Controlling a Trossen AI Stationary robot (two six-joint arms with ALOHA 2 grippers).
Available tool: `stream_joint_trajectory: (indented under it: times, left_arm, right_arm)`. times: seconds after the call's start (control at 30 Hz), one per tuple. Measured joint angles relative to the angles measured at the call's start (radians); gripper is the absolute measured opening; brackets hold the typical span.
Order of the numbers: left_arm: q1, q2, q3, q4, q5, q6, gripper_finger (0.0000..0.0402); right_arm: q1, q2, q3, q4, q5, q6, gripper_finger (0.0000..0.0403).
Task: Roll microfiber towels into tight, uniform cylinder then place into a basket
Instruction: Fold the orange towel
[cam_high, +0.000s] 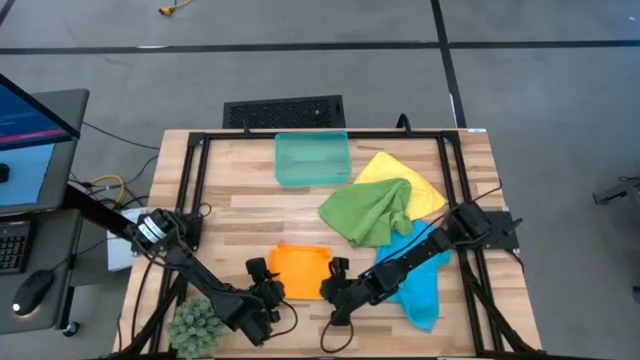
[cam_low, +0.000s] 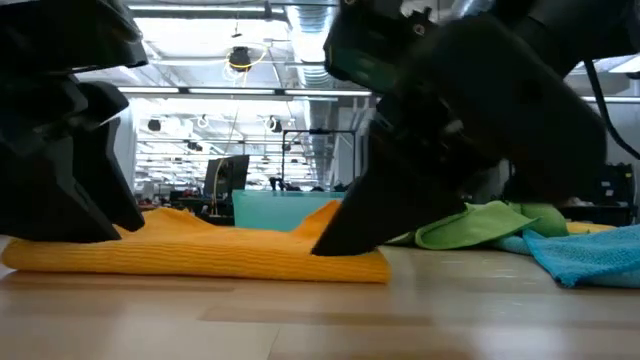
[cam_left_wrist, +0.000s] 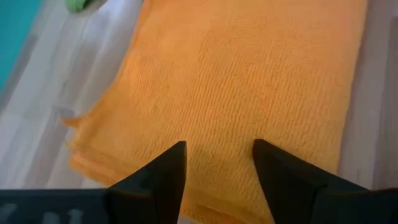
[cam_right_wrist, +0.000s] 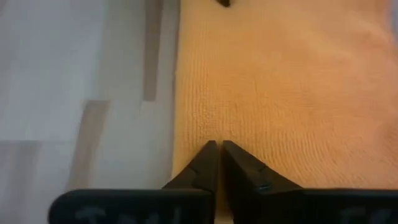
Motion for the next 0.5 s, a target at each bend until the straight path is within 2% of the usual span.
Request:
stream_joint_trajectory:
  times: [0.23,0.5]
  left_arm:
    - [-0.001,-0.001,-0.013,0.025,0.011,-0.029,0.0182]
    - [-0.018,-0.002,0.003,0.057,0.086,-0.089,0.0182]
  right_arm:
    - [-0.001,0.004,0.002,-0.036,-0.007,0.032,0.0006]
    - [-0.001,0.002,0.001,-0.055,-0.014,0.032,0.0021]
